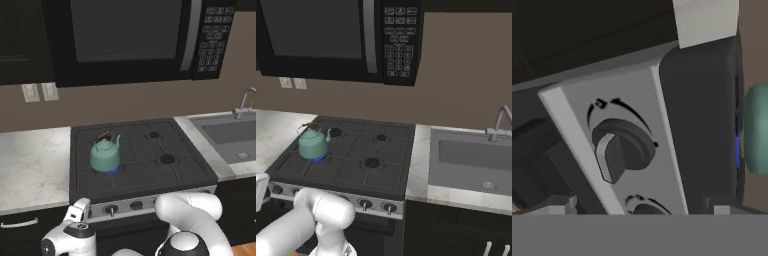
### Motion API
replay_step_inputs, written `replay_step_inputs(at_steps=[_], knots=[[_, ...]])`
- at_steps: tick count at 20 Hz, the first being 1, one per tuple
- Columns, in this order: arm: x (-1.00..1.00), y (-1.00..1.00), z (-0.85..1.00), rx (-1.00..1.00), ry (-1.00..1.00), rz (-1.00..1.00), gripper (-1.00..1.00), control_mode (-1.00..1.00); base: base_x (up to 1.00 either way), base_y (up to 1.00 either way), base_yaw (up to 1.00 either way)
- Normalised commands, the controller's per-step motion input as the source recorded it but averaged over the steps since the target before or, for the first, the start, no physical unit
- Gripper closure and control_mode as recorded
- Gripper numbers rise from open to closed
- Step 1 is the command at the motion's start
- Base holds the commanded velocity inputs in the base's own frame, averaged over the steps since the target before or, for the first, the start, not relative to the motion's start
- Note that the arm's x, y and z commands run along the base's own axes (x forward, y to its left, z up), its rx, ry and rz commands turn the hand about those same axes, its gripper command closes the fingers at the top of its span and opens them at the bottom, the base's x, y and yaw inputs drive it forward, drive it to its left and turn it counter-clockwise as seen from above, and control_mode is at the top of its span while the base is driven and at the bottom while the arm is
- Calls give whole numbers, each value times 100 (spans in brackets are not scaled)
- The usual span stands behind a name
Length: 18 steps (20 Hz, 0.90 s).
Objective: Lower the heat of the kettle.
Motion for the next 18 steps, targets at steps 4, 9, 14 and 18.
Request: replay_step_inputs(at_steps=[4, 9, 14, 18], knots=[[15, 5, -18, 0, -5, 3, -100, -100, 0, 0, 0], [14, 16, -10, 0, 0, 0, -100, -100, 0, 0, 0], [13, 18, -17, 0, 0, 0, -100, -100, 0, 0, 0], [10, 12, -17, 0, 0, 1, -100, -100, 0, 0, 0]])
